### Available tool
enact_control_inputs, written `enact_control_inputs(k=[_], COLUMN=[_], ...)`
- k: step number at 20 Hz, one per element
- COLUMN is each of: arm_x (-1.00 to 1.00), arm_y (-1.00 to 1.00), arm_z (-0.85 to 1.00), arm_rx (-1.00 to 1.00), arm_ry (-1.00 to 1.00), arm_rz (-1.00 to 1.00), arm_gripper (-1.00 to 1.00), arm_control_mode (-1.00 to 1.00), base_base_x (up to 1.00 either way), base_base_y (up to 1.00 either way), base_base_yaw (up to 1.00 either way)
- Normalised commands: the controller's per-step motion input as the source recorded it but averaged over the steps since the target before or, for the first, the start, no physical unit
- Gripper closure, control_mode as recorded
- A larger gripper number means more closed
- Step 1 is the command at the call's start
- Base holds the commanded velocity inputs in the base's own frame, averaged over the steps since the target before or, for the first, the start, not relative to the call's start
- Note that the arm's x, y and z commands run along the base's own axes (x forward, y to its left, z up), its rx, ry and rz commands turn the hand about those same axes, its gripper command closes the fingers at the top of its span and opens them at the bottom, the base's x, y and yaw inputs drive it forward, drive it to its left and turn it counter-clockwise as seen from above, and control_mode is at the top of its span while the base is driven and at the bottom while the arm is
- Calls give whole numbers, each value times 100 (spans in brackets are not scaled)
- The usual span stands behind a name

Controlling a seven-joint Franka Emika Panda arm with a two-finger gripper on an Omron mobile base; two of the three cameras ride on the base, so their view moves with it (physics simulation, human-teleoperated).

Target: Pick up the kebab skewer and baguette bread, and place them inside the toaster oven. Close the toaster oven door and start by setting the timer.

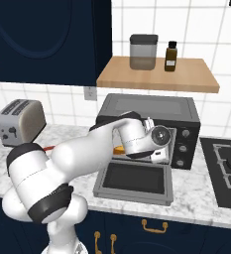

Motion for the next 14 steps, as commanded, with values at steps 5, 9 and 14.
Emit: enact_control_inputs(k=[5,9,14], arm_x=[2,0,0], arm_y=[1,0,0], arm_z=[0,-1,0], arm_rx=[0,0,0], arm_ry=[6,4,2], arm_rz=[0,0,0], arm_gripper=[-100,-100,-100], arm_control_mode=[-100,-100,-100], base_base_x=[0,0,0], base_base_y=[0,0,0], base_base_yaw=[0,0,0])
